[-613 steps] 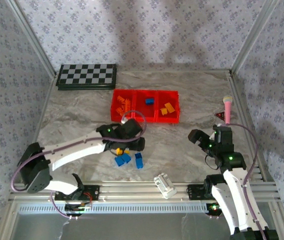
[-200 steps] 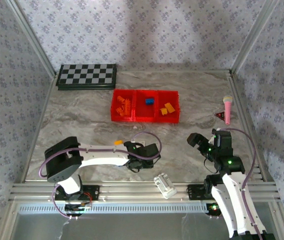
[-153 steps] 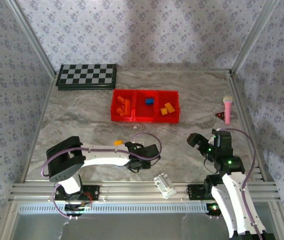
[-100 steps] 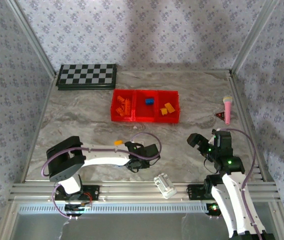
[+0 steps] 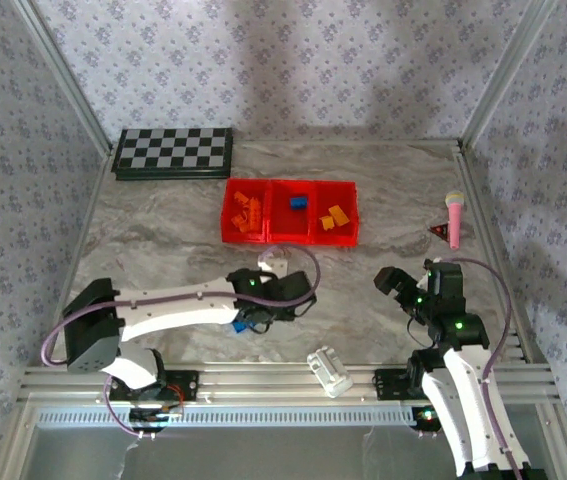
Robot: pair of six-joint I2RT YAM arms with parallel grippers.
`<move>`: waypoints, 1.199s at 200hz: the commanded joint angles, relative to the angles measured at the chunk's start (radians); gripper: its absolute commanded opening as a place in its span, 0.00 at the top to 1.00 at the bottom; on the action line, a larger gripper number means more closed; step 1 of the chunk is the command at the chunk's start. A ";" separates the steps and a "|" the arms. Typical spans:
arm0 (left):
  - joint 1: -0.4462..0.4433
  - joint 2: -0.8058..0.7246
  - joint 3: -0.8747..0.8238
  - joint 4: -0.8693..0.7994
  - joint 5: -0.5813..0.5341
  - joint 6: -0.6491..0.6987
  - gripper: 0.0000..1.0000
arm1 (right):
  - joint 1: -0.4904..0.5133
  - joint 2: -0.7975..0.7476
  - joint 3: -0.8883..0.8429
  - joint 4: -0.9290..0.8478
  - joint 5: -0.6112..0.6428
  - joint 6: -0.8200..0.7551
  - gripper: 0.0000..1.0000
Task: Sort the legos into containers by color
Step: Pick up the lego from the middle-left of the table, then place the lego in the container.
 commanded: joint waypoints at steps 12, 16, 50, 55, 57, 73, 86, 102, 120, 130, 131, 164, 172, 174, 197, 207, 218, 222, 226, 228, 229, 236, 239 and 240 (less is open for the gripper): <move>0.160 -0.049 0.112 -0.053 -0.069 0.242 0.68 | -0.006 0.008 0.019 0.021 0.028 0.020 0.00; 0.188 -0.048 0.121 -0.039 -0.056 0.271 0.68 | -0.006 0.009 0.021 0.021 0.029 0.020 0.00; 0.393 0.045 0.269 0.015 0.018 0.464 0.67 | -0.008 0.007 0.046 -0.018 0.018 0.012 0.00; 0.415 0.073 0.301 0.015 0.024 0.486 0.67 | -0.008 0.007 0.049 -0.026 0.016 0.009 0.00; 0.422 0.086 0.315 0.013 0.026 0.494 0.67 | -0.008 0.007 0.051 -0.027 0.017 0.008 0.00; 0.472 0.185 0.423 0.014 0.054 0.560 0.66 | -0.008 0.007 0.057 -0.038 0.021 -0.003 0.00; 0.494 0.266 0.508 0.028 0.075 0.611 0.66 | -0.011 0.006 0.058 -0.043 0.022 -0.007 0.00; 0.515 0.373 0.641 0.002 0.082 0.641 0.66 | -0.011 0.008 0.052 -0.040 0.013 -0.009 0.00; 0.539 0.501 0.785 -0.042 0.114 0.653 0.65 | -0.015 0.007 0.046 -0.047 0.010 -0.013 0.00; 0.549 0.563 0.867 -0.065 0.136 0.653 0.65 | -0.015 0.006 0.045 -0.052 0.007 -0.017 0.00; 0.551 0.570 0.873 -0.066 0.138 0.654 0.65 | -0.015 0.005 0.045 -0.053 0.007 -0.017 0.00; 0.559 0.733 1.038 -0.119 0.181 0.660 0.65 | -0.020 0.000 0.048 -0.075 0.013 -0.040 0.00; 0.561 0.765 1.072 -0.137 0.189 0.659 0.65 | -0.021 0.000 0.048 -0.076 0.014 -0.045 0.00; 0.560 0.773 1.076 -0.141 0.190 0.659 0.65 | -0.020 0.000 0.048 -0.076 0.014 -0.046 0.00; 0.563 0.836 1.117 -0.159 0.208 0.654 0.63 | -0.023 0.000 0.047 -0.072 0.010 -0.048 0.00; 0.564 0.849 1.117 -0.157 0.216 0.649 0.62 | -0.025 0.001 0.047 -0.071 0.009 -0.049 0.00; 0.564 0.860 1.114 -0.158 0.225 0.644 0.60 | -0.026 0.001 0.047 -0.069 0.009 -0.051 0.00; 0.564 0.863 1.112 -0.158 0.226 0.642 0.58 | -0.026 0.002 0.046 -0.069 0.008 -0.052 0.00; 0.564 0.865 1.109 -0.158 0.228 0.639 0.56 | -0.028 0.003 0.046 -0.069 0.008 -0.052 0.00; 0.564 0.866 1.108 -0.157 0.227 0.638 0.56 | -0.028 0.003 0.045 -0.069 0.008 -0.052 0.00; 0.564 0.866 1.107 -0.156 0.228 0.637 0.55 | -0.028 0.003 0.045 -0.069 0.008 -0.052 0.00; 0.564 0.866 1.100 -0.154 0.230 0.635 0.52 | -0.030 0.004 0.045 -0.068 0.008 -0.053 0.00; 0.564 0.866 1.095 -0.152 0.231 0.635 0.50 | -0.031 0.005 0.045 -0.068 0.008 -0.053 0.00; 0.564 0.866 1.094 -0.152 0.232 0.635 0.50 | -0.030 0.006 0.045 -0.068 0.007 -0.053 0.00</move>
